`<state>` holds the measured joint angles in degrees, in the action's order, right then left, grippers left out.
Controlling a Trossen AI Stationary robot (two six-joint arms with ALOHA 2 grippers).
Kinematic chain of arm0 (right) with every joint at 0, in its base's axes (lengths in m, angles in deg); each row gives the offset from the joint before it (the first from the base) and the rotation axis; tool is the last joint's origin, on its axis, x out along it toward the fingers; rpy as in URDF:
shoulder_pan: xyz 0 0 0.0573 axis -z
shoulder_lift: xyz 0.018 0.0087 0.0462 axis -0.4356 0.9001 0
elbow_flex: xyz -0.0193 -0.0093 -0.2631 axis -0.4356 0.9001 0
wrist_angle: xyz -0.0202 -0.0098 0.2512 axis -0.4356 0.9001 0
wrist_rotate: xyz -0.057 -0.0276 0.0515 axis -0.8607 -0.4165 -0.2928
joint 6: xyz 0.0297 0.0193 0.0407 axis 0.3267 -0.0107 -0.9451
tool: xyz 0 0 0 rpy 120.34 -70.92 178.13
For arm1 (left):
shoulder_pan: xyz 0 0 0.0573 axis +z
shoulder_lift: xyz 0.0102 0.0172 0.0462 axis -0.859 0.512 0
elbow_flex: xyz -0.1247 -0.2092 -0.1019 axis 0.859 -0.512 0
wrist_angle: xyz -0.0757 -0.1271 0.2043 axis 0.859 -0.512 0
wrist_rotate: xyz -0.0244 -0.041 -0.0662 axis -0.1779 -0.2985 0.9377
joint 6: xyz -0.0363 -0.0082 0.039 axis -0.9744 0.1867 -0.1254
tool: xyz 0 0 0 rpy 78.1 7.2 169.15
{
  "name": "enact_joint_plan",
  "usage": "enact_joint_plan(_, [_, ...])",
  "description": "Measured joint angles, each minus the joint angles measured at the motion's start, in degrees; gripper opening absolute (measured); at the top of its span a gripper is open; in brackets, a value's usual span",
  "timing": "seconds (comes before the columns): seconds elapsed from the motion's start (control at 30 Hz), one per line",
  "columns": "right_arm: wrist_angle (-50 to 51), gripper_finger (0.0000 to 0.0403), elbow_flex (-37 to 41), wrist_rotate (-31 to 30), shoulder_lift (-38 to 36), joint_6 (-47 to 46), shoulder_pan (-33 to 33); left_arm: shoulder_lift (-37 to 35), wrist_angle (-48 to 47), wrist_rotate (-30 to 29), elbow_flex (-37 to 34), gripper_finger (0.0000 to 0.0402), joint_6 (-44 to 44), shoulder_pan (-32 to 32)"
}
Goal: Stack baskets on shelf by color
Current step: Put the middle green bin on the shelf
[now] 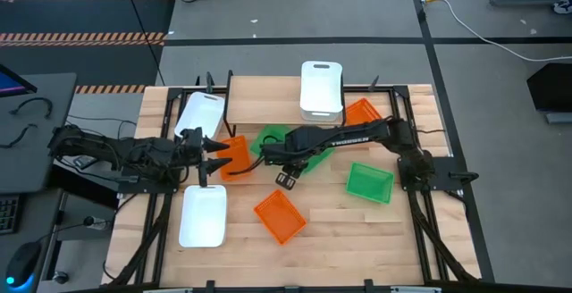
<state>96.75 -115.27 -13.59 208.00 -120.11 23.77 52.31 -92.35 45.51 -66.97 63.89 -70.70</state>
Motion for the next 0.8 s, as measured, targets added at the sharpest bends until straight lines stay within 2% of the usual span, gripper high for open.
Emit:
enact_joint_plan(0.17, [0.3,0.0119,2.0,-3.2,0.0,-3.4,0.0,0.0,0.0,0.0,0.0,0.0231,0.0,0.0])
enact_joint_plan(0.8, [-9.9,0.0119,12.1,-4.7,0.1,-3.6,1.6,0.0,0.0,0.0,0.0,0.0231,-0.9,0.0])
